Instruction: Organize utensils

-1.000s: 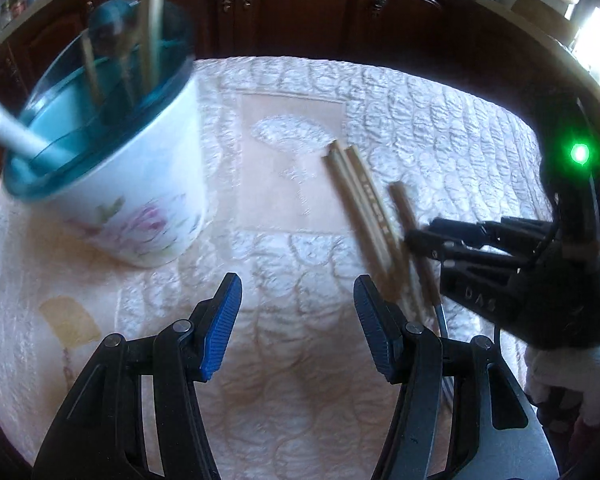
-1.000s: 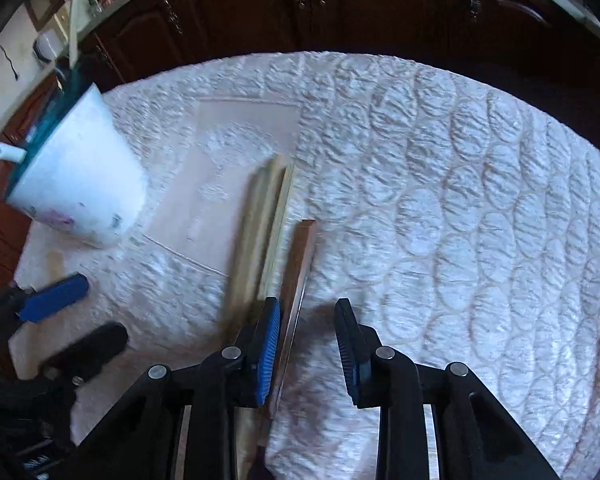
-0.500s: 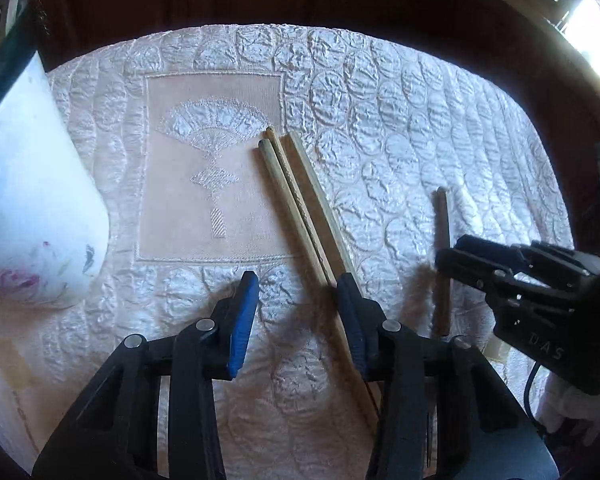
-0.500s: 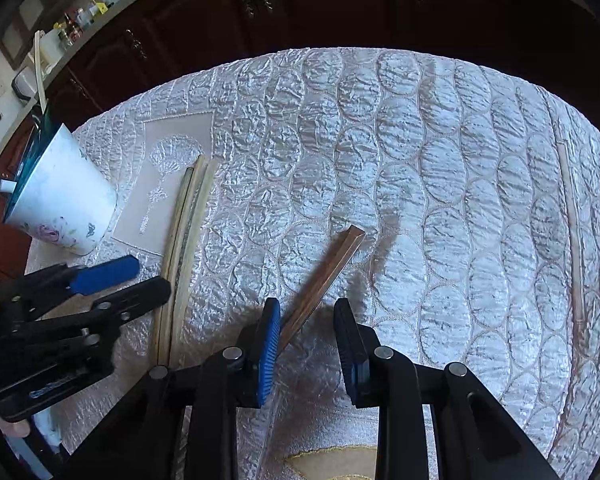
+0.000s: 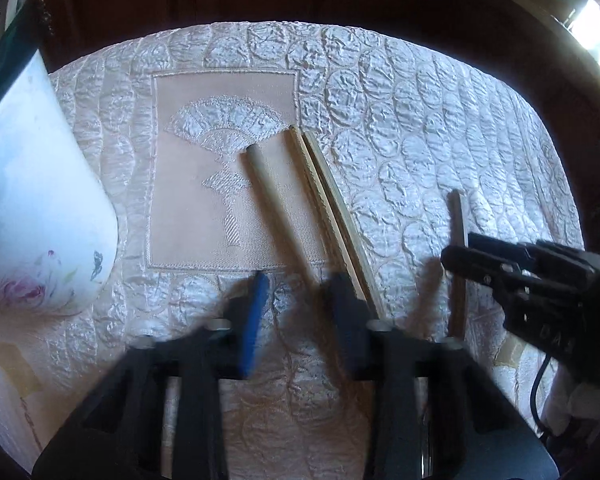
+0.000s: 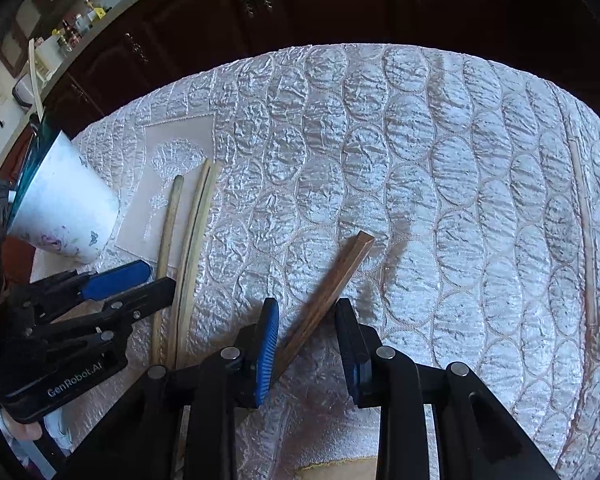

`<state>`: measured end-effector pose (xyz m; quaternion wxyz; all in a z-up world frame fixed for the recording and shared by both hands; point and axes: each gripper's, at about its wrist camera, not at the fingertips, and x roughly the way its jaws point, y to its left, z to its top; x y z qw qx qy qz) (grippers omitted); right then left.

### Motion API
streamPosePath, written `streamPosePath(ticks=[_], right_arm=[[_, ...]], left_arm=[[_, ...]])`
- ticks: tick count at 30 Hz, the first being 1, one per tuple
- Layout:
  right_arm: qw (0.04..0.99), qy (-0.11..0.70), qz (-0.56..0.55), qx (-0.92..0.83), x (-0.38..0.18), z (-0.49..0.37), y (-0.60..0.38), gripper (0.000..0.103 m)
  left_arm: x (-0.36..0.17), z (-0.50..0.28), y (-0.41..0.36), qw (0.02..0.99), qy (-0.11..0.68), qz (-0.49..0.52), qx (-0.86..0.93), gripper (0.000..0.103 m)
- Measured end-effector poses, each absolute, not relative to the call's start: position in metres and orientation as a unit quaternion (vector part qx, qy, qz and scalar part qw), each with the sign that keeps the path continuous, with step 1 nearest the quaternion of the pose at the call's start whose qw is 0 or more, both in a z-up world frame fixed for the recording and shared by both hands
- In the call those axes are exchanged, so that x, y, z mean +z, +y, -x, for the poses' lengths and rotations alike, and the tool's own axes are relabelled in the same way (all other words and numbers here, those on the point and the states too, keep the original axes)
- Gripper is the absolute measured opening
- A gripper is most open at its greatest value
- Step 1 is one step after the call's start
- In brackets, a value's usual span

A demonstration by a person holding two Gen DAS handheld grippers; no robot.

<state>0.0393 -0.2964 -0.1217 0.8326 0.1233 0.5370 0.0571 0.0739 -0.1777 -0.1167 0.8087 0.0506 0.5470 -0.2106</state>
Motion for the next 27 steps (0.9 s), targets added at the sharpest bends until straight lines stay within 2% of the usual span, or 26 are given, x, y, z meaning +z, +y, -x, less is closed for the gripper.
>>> streamPosePath(ticks=[3,9,12,14,15,16,18,26,27], right_arm=[[0.831,0.537,-0.13,0.066,-0.122,-0.044,-0.298,0.018],[0.822,0.553,-0.091,0.106,-0.121,-0.034,-0.289,0.017],[0.814,0.56,-0.101,0.119,-0.121,-0.03,-0.293,0.017],[0.817,0.555,-0.117,0.106,-0.12,-0.03,-0.301,0.02],[0.817,0.554,-0.129,0.099,-0.121,-0.031,-0.305,0.027],[0.816,0.553,-0.138,0.096,-0.121,-0.032,-0.308,0.028],[0.816,0.551,-0.149,0.09,-0.12,-0.036,-0.31,0.029],[0.815,0.556,-0.143,0.078,-0.126,-0.049,-0.303,0.028],[0.816,0.555,-0.141,0.078,-0.127,-0.05,-0.302,0.025]], left_arm=[[-0.117,-0.066,-0.168,0.798,0.555,-0.047,-0.229,0.014],[-0.115,-0.044,-0.142,0.783,0.569,-0.059,-0.245,0.007],[-0.112,-0.038,-0.136,0.779,0.575,-0.058,-0.245,0.007],[-0.109,-0.042,-0.134,0.781,0.574,-0.051,-0.242,0.01],[-0.107,-0.044,-0.133,0.784,0.571,-0.052,-0.238,0.014],[-0.105,-0.048,-0.135,0.79,0.565,-0.056,-0.231,0.022],[-0.102,-0.056,-0.137,0.797,0.558,-0.057,-0.223,0.029],[-0.117,-0.081,-0.163,0.803,0.558,-0.088,-0.192,0.03],[-0.12,-0.083,-0.165,0.803,0.557,-0.092,-0.189,0.03]])
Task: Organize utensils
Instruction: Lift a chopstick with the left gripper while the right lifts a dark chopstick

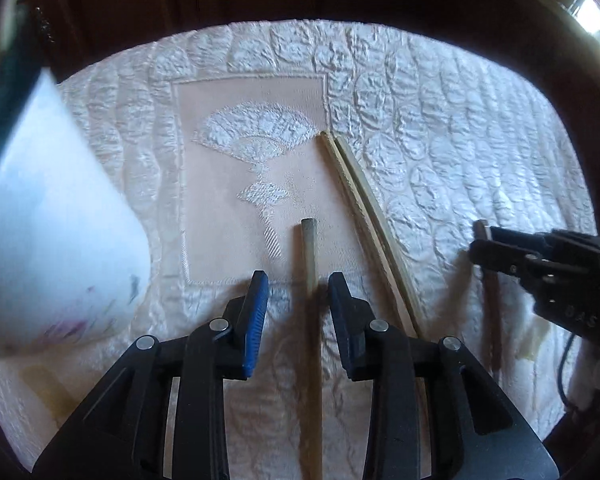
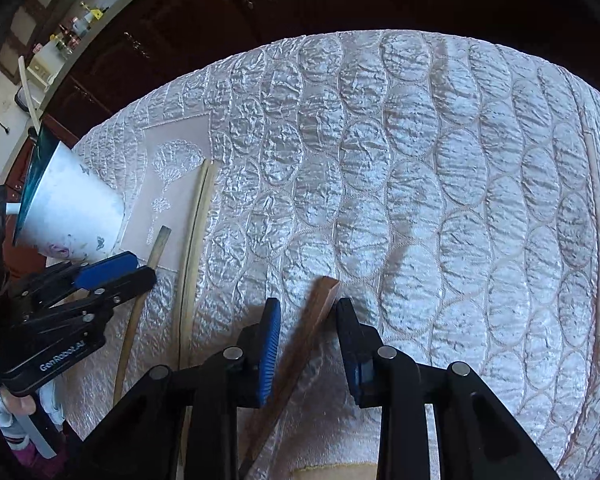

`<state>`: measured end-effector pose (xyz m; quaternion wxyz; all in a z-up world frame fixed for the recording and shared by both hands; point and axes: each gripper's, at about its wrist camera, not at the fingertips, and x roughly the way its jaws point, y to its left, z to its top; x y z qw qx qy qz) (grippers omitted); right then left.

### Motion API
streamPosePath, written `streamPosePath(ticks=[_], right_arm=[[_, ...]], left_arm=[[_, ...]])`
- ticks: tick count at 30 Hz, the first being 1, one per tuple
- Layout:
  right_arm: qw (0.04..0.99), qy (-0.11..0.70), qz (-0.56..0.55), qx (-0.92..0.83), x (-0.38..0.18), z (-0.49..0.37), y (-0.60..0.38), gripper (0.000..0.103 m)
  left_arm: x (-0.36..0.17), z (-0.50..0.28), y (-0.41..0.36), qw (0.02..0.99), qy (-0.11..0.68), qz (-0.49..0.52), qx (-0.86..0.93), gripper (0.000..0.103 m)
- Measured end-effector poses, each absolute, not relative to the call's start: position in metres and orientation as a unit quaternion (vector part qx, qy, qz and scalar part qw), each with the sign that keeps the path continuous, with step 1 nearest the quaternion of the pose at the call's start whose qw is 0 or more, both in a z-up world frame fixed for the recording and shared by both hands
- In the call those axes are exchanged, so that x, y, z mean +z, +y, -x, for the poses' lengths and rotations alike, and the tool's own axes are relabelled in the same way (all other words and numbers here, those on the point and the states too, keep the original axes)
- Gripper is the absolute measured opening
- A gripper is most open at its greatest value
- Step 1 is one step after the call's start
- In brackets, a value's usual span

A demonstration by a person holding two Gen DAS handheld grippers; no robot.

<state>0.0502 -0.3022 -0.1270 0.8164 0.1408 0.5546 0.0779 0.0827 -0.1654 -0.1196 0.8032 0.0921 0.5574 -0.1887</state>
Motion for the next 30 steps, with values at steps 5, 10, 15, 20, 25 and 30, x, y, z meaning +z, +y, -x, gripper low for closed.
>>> streamPosePath(ticks=[5,10,15,20,25,30], right_arm=[[0.821,0.551,-0.125,0.08,-0.129,-0.059,-0.294,0.016],[0.828,0.536,-0.134,0.095,-0.112,-0.054,-0.296,0.014],[0.846,0.498,-0.147,0.119,-0.075,-0.037,-0.294,0.012],[0.861,0.462,-0.158,0.146,-0.036,-0.007,-0.291,0.01],[0.873,0.435,-0.146,0.163,-0.004,0.03,-0.283,0.01],[0.885,0.417,-0.126,0.162,0.018,0.061,-0.273,0.01]], left_arm=[[-0.121,-0.084,-0.172,0.808,0.546,-0.096,-0.199,0.018],[-0.1,-0.073,-0.164,0.812,0.54,-0.067,-0.213,0.007],[-0.062,-0.055,-0.137,0.828,0.508,-0.04,-0.232,0.007],[-0.017,-0.03,-0.116,0.845,0.473,-0.028,-0.249,0.007],[0.006,-0.01,-0.095,0.854,0.451,-0.017,-0.26,0.007],[0.023,0.006,-0.082,0.86,0.435,-0.004,-0.265,0.007]])
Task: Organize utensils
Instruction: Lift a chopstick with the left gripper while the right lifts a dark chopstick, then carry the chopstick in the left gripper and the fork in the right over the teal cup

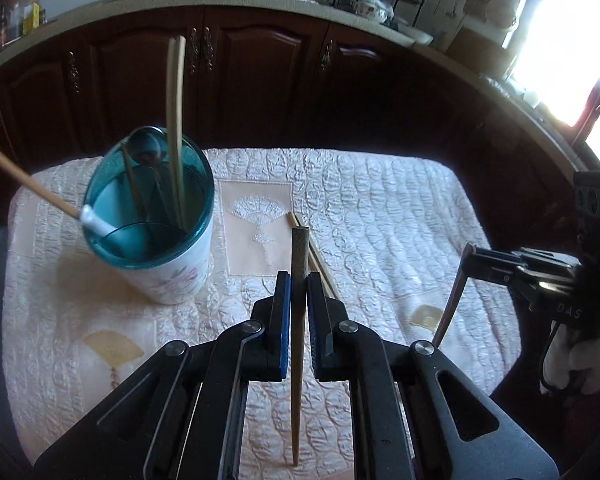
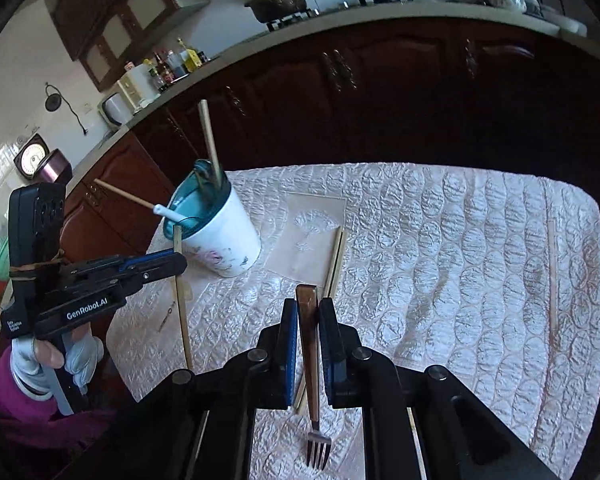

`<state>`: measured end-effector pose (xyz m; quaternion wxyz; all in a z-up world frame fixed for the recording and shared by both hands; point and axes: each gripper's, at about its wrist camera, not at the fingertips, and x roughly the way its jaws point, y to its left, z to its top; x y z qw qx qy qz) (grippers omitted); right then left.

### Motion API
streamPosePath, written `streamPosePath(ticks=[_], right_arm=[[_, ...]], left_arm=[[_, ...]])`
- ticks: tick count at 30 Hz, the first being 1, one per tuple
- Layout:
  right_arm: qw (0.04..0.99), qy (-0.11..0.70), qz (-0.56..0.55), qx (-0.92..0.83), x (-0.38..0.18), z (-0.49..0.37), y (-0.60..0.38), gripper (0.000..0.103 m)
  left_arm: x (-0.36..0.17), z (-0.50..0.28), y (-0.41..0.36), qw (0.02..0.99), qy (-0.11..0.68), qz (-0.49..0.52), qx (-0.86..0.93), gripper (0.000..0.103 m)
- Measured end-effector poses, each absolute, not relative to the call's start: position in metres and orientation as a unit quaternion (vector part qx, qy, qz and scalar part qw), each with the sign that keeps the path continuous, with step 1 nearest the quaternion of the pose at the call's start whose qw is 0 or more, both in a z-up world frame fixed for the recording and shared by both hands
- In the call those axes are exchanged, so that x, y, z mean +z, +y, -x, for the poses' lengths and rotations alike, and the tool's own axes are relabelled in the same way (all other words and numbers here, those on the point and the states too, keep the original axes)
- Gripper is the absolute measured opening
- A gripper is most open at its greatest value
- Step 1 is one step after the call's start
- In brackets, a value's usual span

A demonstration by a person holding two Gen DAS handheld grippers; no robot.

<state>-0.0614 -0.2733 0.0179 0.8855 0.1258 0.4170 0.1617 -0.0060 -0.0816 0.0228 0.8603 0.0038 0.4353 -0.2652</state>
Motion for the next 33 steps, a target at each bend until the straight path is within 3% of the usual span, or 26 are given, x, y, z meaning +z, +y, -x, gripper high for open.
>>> streamPosePath(ticks=[10,33], right_arm=[[0.901,0.392,-0.097,0.155,0.045,0.094,-0.263,0.01],[0.919,0.344,-0.059,0.184,0.1,0.057,-0.227,0.01]], left_arm=[[0.049,0.025,-0.055,0.877,0.407,0.023,-0.255,0.007],[0.075,0.018,-0.025,0.897,0.381,0.033,-0.223,0.007]])
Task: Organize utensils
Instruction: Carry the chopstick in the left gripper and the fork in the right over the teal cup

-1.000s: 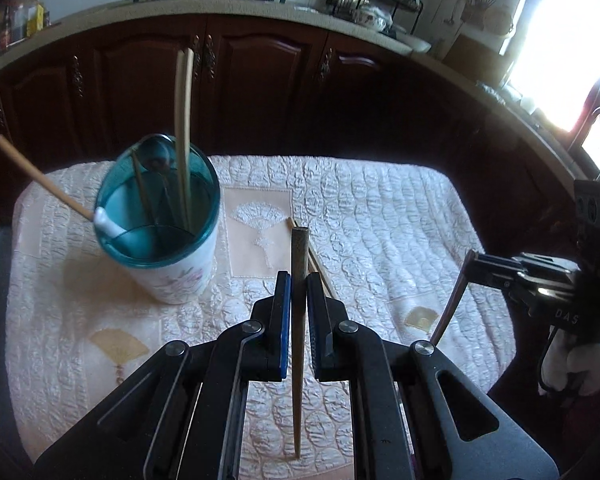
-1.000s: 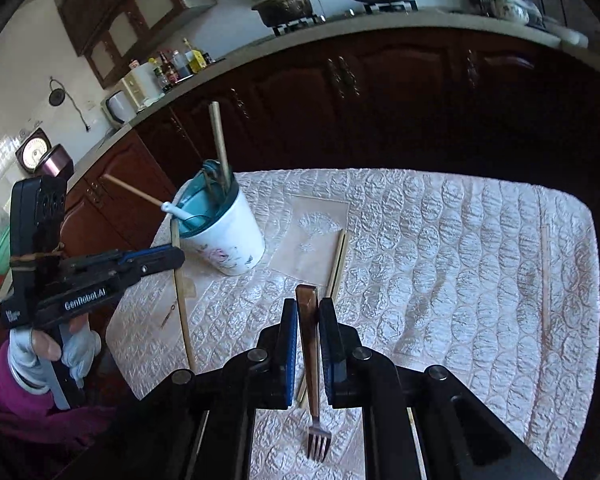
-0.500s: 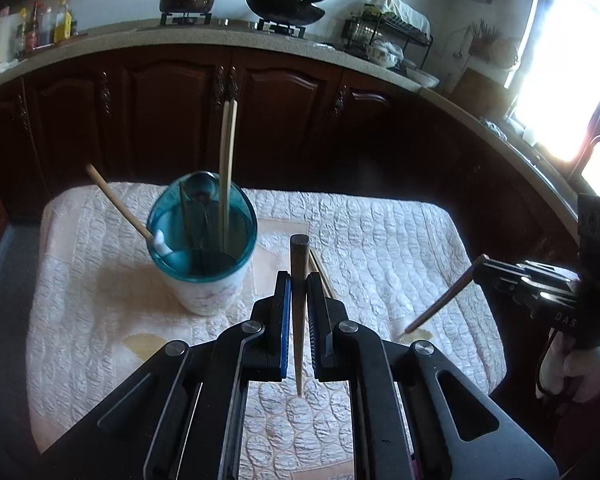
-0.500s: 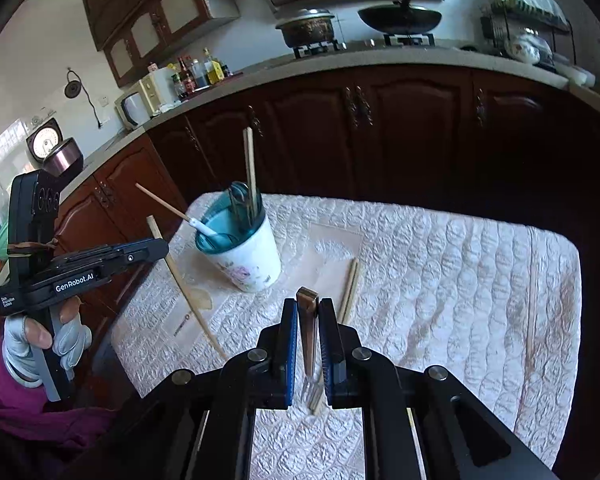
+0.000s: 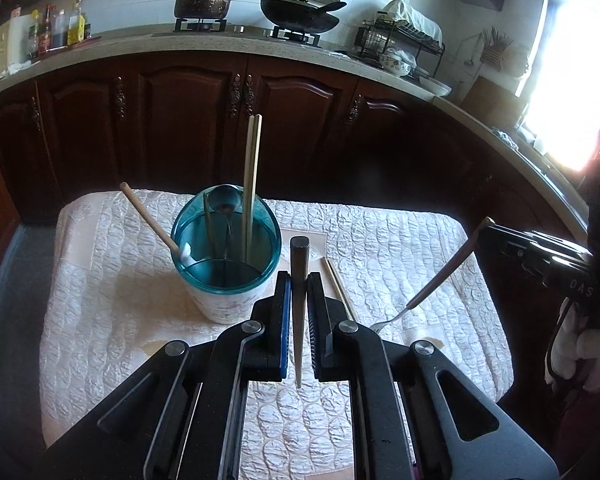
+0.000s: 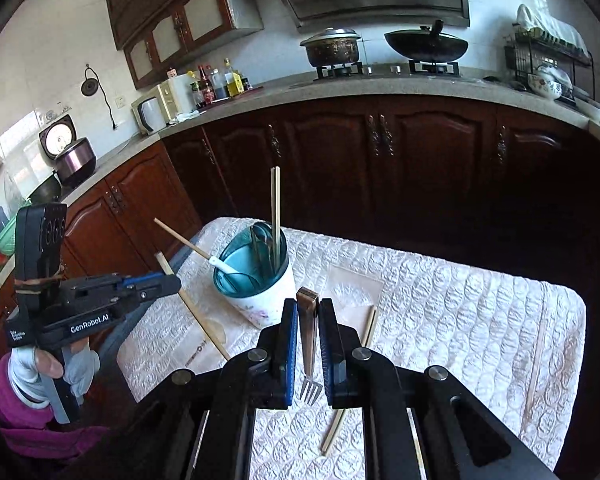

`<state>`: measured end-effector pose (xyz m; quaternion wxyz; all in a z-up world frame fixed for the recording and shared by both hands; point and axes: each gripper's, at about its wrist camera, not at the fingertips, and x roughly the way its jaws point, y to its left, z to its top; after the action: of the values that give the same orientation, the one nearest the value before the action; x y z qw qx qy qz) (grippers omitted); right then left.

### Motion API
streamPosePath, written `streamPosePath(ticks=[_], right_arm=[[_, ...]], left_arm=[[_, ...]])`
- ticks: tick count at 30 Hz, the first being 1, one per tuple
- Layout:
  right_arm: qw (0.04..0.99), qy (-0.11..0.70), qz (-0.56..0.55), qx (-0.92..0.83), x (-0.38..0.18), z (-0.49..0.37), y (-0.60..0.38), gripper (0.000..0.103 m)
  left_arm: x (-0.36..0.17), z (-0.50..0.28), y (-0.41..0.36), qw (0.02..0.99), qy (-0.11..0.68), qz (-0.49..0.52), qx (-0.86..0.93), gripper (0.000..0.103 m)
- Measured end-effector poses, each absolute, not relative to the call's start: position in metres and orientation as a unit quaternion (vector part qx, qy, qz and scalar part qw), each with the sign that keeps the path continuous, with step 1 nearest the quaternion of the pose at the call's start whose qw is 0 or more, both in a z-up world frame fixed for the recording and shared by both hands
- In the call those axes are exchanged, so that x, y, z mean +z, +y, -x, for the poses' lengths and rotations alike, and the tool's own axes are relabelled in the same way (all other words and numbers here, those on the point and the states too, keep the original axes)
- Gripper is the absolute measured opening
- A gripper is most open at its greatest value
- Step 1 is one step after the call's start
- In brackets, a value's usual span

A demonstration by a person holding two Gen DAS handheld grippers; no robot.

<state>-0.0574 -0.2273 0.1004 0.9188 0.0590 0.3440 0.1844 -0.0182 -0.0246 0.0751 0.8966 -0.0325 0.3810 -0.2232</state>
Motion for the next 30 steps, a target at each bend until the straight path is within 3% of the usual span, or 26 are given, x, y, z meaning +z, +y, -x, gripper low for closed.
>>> streamPosePath(ticks=[12,30], right_arm=[[0.921,0.337,-0.049,0.189,0.113,0.046,-0.217,0.01],[0.934,0.281,-0.017,0.222,0.174,0.02,-0.182,0.01]], left_arm=[[0.1,0.02,-0.009,0.899,0.367,0.057,-0.231,0.007],[0.183,-0.008,0.028,0.944,0.27,0.057,-0.18,0.007]])
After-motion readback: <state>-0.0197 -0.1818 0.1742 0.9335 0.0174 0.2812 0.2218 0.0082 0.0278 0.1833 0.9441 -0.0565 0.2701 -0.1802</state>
